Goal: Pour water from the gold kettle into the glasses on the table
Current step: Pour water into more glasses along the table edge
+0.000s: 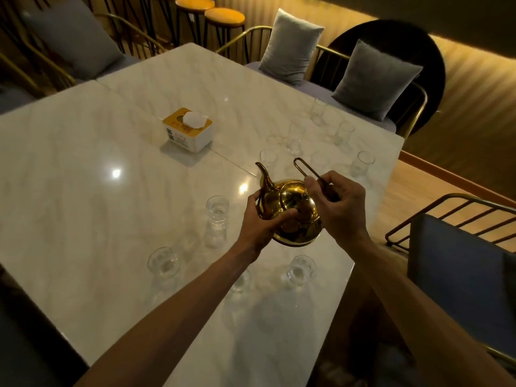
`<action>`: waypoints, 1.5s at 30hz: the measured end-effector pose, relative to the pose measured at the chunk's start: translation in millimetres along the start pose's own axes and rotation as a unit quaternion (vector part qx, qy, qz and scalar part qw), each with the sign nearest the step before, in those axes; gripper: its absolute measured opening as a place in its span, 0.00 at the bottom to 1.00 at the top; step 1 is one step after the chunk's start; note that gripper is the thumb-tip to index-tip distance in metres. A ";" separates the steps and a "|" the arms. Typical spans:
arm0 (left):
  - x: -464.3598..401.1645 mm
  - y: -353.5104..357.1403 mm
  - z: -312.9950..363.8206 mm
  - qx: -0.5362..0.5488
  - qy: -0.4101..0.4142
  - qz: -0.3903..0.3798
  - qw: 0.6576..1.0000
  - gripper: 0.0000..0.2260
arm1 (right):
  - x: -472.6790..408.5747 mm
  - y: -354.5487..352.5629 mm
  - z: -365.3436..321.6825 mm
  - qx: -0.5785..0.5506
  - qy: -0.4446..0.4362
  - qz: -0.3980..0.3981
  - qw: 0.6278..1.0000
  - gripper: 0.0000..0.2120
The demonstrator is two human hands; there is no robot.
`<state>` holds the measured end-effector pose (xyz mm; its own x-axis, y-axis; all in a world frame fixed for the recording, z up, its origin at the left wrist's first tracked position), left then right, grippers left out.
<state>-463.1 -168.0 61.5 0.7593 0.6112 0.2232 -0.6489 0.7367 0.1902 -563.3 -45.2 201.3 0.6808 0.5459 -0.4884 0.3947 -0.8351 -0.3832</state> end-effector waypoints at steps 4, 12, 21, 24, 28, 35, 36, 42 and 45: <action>11.7 31.8 -2.0 0.000 0.007 0.032 0.999 0.35 | -1.8 -29.9 9.3 -0.023 -0.005 -0.022 0.999 0.14; 12.1 85.3 -21.2 0.019 0.006 0.061 0.998 0.38 | -6.7 -71.8 49.1 -0.032 -0.009 -0.059 0.998 0.12; -12.1 115.0 -58.7 -0.016 -0.042 0.060 0.997 0.44 | -13.5 -83.0 104.8 -0.031 0.028 -0.081 0.996 0.09; -21.1 116.9 -72.2 -0.024 -0.060 0.057 0.996 0.48 | -14.1 -80.5 115.5 -0.018 0.041 -0.088 0.995 0.08; -29.8 115.6 -88.7 -0.027 -0.081 0.041 0.996 0.43 | -13.1 -73.0 120.4 -0.035 0.066 -0.109 0.991 0.11; -42.0 106.3 -110.5 -0.029 -0.119 0.008 0.992 0.36 | -12.7 -49.9 126.4 -0.035 0.074 -0.153 0.985 0.17; -45.7 105.3 -114.1 -0.031 -0.123 0.002 0.992 0.36 | -13.5 -47.0 127.4 -0.028 0.071 -0.155 0.985 0.18; -62.6 98.4 -137.3 -0.024 -0.144 -0.019 0.989 0.34 | -12.5 -31.7 150.7 -0.011 0.087 -0.164 0.983 0.19; -66.8 99.4 -145.6 -0.017 -0.155 -0.028 0.987 0.35 | -13.1 -26.4 162.6 -0.006 0.104 -0.175 0.979 0.20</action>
<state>-571.3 -93.5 -73.7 0.7396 0.4547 0.4962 -0.5999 0.7796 0.1798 -683.0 -19.2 90.3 0.6124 0.7746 -0.1580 0.6332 -0.6002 -0.4887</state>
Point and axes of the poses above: each hand's wrist, its own x-axis away from the middle knuckle, its own y-axis out of the palm, z = x × y, the point moved 9 cm from there along -x, towards the middle knuckle
